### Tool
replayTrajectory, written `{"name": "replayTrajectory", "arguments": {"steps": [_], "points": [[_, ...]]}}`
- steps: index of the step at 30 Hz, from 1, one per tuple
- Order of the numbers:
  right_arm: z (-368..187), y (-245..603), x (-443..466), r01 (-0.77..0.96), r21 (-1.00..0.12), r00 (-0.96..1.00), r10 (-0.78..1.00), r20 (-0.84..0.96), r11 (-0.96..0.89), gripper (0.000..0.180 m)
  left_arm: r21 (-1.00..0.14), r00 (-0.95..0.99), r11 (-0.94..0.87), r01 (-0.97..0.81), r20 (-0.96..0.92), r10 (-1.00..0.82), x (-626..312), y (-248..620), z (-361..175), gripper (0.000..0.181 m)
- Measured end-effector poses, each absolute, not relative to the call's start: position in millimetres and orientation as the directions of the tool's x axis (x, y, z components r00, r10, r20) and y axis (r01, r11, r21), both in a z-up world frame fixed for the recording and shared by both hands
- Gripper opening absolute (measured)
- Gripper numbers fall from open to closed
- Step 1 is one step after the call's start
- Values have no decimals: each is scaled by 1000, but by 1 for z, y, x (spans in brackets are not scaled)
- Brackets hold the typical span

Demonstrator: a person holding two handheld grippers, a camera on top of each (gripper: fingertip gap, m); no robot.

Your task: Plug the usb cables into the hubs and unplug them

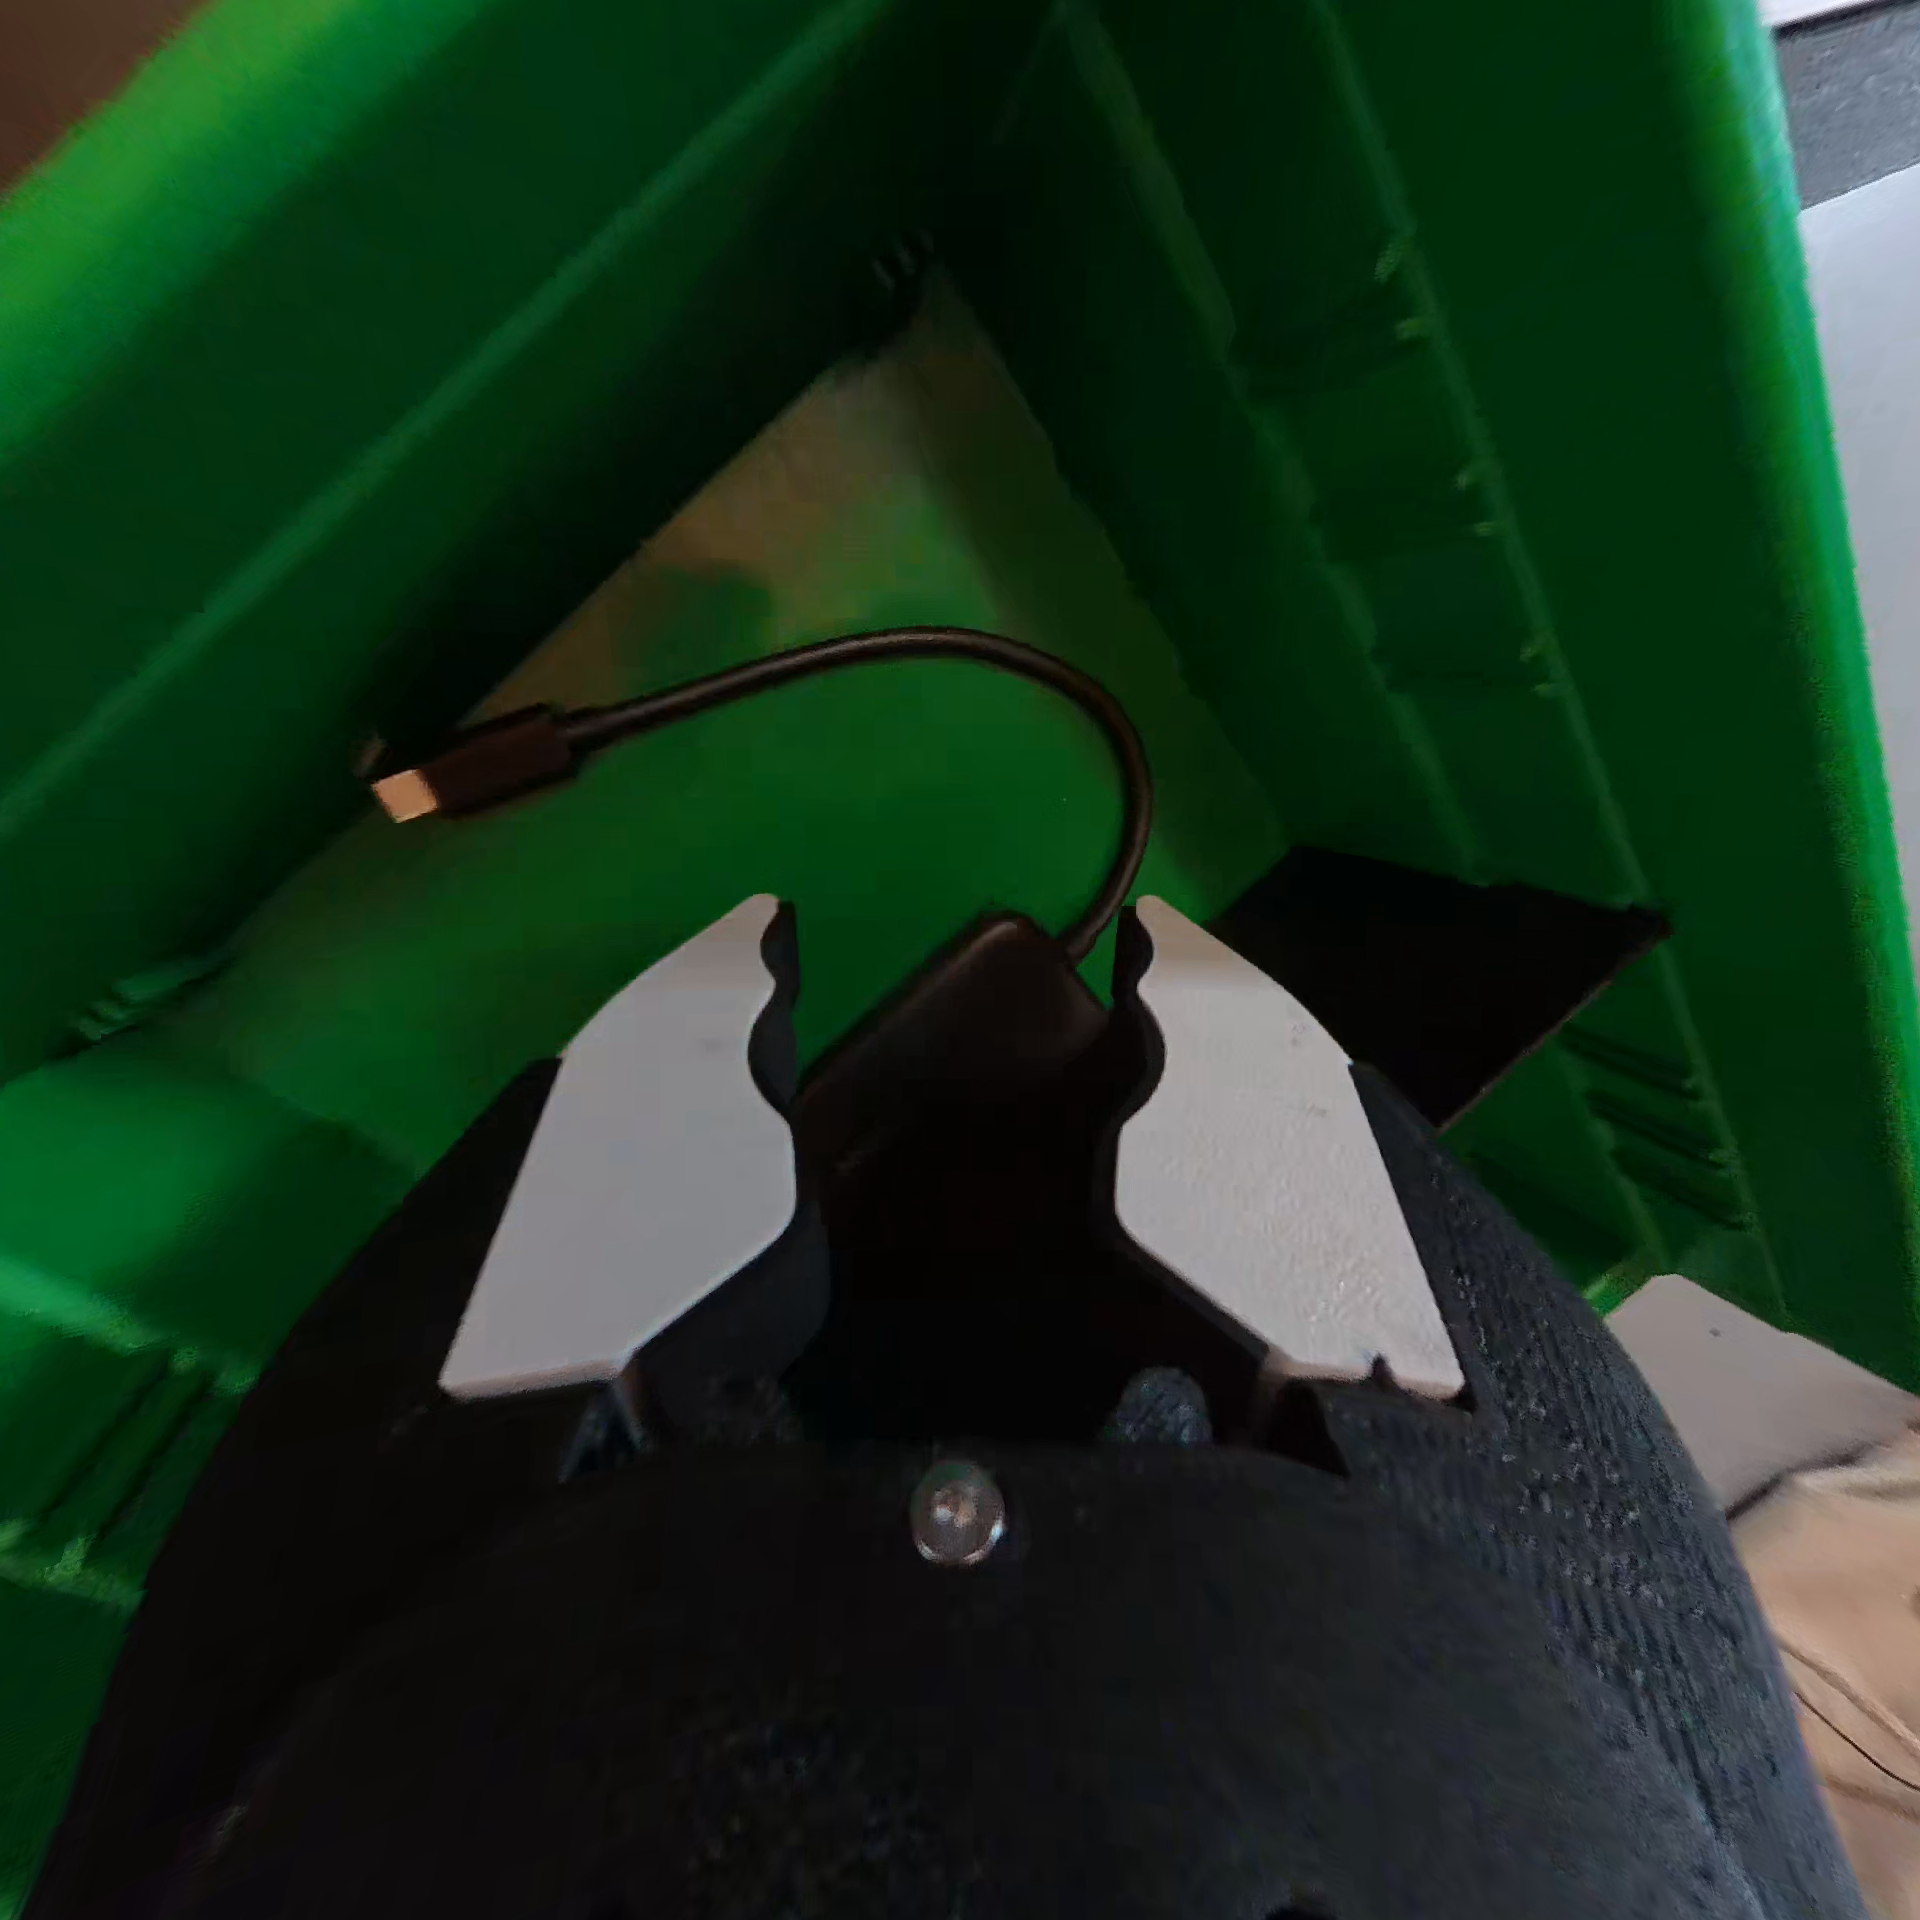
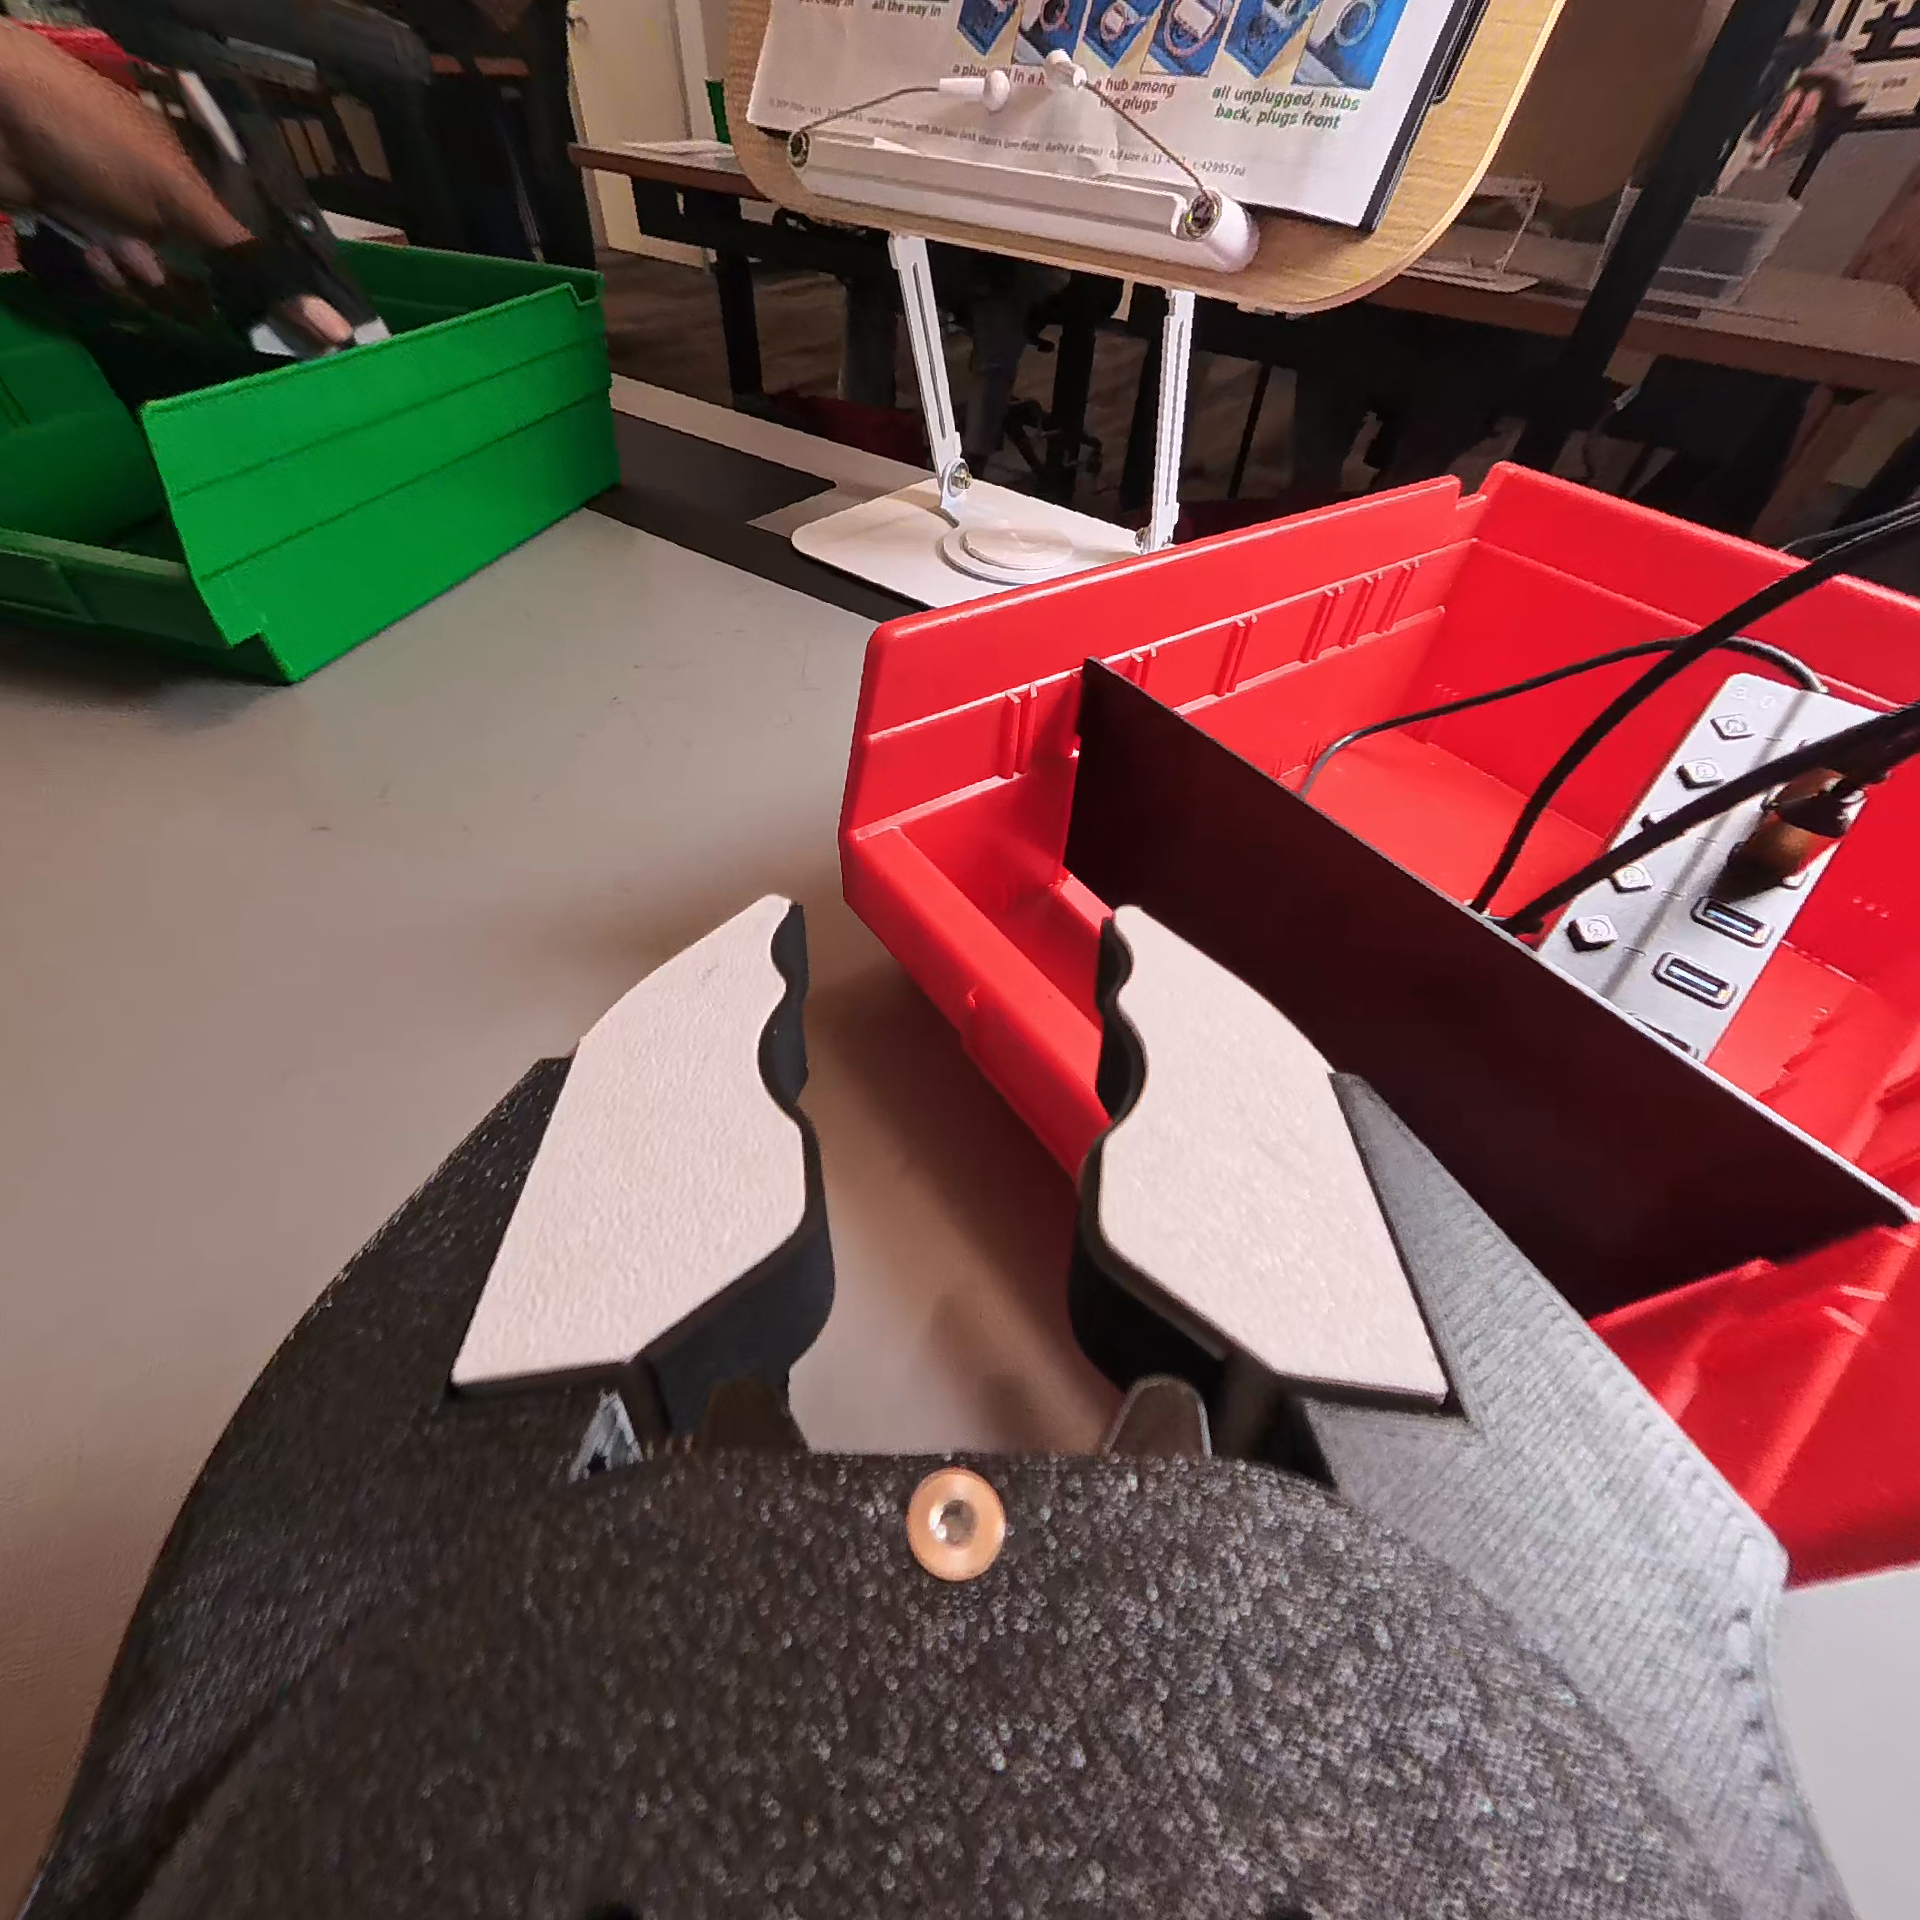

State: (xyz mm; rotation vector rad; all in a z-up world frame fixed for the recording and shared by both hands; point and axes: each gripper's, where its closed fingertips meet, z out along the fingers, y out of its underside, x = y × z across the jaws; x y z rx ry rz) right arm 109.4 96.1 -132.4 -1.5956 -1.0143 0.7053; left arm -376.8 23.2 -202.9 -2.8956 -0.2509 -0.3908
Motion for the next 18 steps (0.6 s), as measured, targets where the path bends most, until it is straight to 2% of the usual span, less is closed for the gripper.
{"name": "replayTrajectory", "arguments": {"steps": [4,7,9,12,14,18], "points": [[-134,95,108,263,-962,456,888,60,-70,53,-78,956,-985,155,262,130,-372,20,-219,60],[-135,94,108,267,-961,451,891,60,-71,53,-45,970,-994,99,225,87,-373,18,-221,58],[-136,94,107,273,-959,448,892,62,-70,53,-16,986,-999,46,159,43,-377,15,-224,46],[-136,93,107,279,-958,446,892,72,-62,53,10,990,-1000,-3,140,-2,-372,15,-225,40],[-135,93,108,280,-958,449,890,80,-55,52,8,986,-1000,-21,163,-19,-368,17,-227,0],[-134,95,111,274,-960,455,887,76,-59,52,-15,997,-999,-42,63,-43,-385,20,-223,0]]}}
